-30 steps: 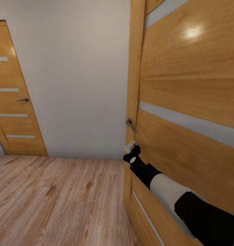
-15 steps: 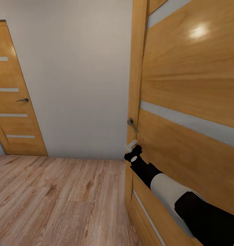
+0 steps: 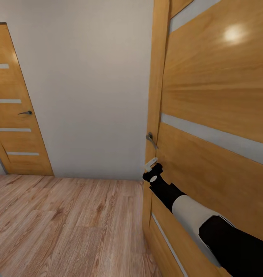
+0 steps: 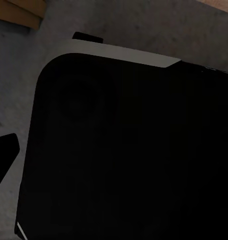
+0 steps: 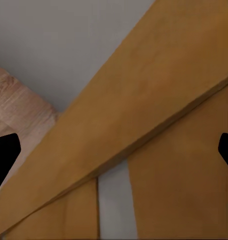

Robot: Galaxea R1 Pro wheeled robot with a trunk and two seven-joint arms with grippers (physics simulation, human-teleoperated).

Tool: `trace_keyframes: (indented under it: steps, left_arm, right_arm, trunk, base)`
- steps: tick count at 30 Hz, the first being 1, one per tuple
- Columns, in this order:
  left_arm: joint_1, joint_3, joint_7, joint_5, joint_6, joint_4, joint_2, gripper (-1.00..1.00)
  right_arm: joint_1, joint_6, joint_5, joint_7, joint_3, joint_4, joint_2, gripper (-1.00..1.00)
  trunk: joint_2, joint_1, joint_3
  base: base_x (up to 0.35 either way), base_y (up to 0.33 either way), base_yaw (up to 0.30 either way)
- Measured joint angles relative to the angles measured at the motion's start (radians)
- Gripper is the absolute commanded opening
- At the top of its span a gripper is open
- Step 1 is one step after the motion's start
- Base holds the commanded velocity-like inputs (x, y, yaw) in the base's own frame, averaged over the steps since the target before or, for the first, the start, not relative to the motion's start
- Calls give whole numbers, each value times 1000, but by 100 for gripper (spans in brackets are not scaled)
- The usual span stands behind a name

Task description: Move the two storage containers from the living room to the garage. In the garage, place one container on the floor and stack the other container on top of it (either order is fine).

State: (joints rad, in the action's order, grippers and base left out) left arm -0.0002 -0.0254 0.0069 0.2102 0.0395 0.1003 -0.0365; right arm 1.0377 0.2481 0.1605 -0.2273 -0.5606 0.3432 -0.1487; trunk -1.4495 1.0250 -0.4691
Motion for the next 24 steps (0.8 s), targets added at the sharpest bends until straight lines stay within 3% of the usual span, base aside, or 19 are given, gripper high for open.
trace_keyframes:
  steps: [13, 24]
  left_arm:
    - [0, 0, -1, 0, 0, -1, 1, 100]
    - [0, 0, 0, 0, 0, 0, 0, 100]
  right_arm:
    - [0, 1, 2, -2, 4, 0, 2, 100]
    - [0, -1, -2, -10, -3, -1, 10, 100]
  trunk:
    - [0, 0, 0]
    - [0, 0, 0]
  base:
    - [119, 0, 0]
    - [16, 0, 0]
